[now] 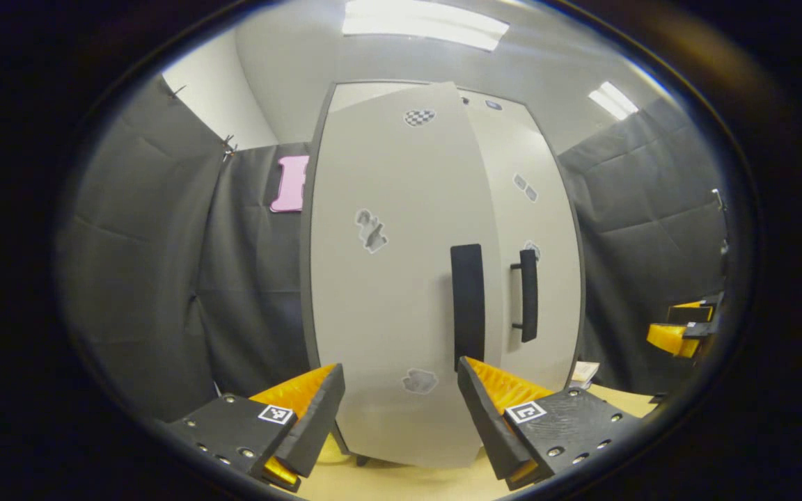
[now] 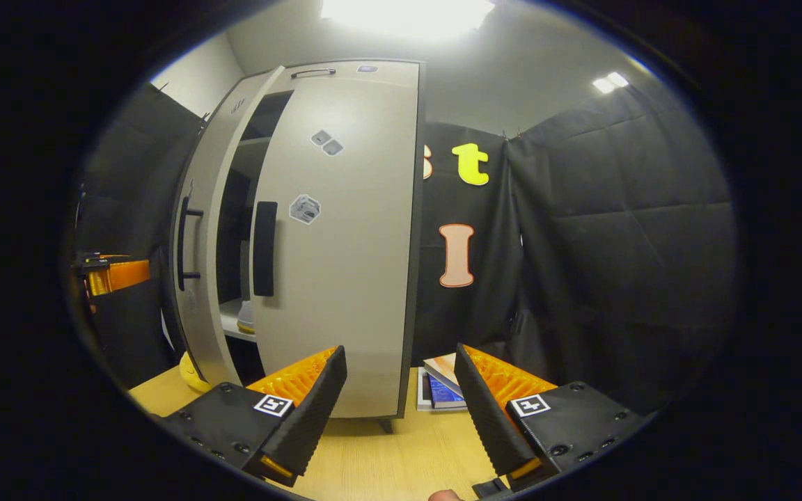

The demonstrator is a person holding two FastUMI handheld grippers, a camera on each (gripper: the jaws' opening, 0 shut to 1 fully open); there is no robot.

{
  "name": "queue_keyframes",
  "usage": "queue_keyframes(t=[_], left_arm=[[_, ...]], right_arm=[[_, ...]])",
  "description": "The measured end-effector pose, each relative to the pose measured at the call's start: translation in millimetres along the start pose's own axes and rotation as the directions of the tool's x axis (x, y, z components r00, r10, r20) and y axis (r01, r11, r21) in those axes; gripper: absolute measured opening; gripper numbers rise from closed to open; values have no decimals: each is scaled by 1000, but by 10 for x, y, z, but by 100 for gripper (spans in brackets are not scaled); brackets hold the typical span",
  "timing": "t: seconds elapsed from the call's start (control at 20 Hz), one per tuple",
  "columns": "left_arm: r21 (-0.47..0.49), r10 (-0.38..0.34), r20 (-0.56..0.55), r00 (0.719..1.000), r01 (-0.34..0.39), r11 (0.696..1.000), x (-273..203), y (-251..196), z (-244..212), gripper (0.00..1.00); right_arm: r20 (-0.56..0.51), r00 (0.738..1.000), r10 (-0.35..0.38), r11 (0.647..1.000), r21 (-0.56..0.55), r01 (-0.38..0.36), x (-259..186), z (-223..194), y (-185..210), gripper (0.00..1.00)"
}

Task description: Grab one shoe with the right hand and put it into the shoe cabinet, grab the other shoe with the left hand and put it into the shoe cabinet; then close the right door with the right hand and the left door with the left hand.

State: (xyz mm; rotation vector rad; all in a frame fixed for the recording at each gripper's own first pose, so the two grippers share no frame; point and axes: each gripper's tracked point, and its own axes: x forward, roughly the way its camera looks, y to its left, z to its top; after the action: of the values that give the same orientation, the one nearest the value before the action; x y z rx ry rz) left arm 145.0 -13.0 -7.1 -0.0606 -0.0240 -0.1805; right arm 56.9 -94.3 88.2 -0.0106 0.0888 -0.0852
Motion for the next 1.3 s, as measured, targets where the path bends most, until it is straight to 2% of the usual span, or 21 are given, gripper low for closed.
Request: queue_keyframes(t=[0.5,1.3], left_arm=[[20,73,2,997,-73,997,-820,329,87,94],[59,157,-50,986,-154,986,-1451,563,-474,93]], right_arm=[[52,996,71,997,0,-71,-207,142,246,98],[105,991,81,997,-4,-81,-662,111,239,98]])
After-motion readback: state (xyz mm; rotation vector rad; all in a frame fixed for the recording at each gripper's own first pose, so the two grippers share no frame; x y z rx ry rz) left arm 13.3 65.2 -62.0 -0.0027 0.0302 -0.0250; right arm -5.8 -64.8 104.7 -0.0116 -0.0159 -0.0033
